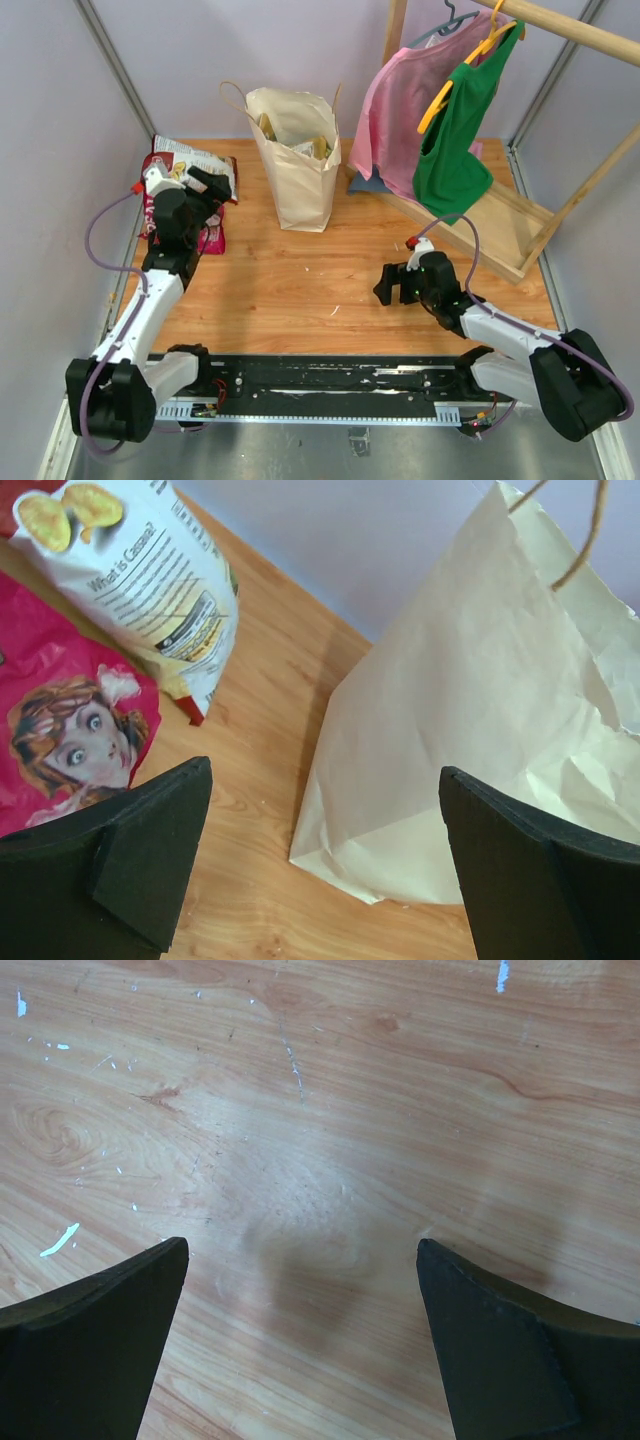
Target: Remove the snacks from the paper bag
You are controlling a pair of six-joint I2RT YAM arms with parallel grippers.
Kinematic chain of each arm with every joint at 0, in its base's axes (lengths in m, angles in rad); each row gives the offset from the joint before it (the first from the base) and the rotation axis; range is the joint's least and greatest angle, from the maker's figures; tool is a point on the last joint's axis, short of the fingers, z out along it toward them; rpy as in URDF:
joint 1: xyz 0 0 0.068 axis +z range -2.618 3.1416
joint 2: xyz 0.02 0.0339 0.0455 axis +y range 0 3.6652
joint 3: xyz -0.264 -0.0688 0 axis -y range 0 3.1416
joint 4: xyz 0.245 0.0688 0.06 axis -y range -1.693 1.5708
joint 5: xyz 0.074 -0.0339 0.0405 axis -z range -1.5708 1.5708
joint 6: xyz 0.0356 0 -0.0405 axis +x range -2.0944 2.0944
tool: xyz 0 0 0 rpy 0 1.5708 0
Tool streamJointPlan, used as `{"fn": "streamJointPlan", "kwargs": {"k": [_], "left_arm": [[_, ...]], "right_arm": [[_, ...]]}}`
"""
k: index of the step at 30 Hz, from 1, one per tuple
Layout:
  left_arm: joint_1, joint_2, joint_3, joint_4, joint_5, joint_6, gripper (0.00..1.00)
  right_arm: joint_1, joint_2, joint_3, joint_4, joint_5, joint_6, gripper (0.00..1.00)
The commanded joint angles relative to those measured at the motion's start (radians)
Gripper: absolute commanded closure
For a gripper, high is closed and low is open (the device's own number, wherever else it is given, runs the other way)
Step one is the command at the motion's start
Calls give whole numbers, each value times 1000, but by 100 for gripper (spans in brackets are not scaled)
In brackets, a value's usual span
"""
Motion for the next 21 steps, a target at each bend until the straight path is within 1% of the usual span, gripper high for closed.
{"fn": "streamJointPlan", "kwargs": {"k": [1, 5, 7, 13, 16, 21], "left_arm": [[-130, 33, 129, -124, -185, 160, 0], [-298, 120, 296, -170, -332, 309, 0], [-353, 169, 384, -190, -380, 377, 0], [-366, 327, 666, -348, -364, 409, 2], [-381, 402, 785, -408, -374, 442, 2], [-445, 499, 934, -404, -378, 529, 3]], "right_arm": [[24, -7, 20, -7, 0, -17, 1], [36, -14, 22, -11, 14, -23, 1], [39, -16, 22, -16, 25, -27, 1], [45, -29, 22, -29, 45, -36, 1], [46, -33, 20, -27, 48, -35, 1], [54, -14, 28, -25, 45, -35, 1]]}}
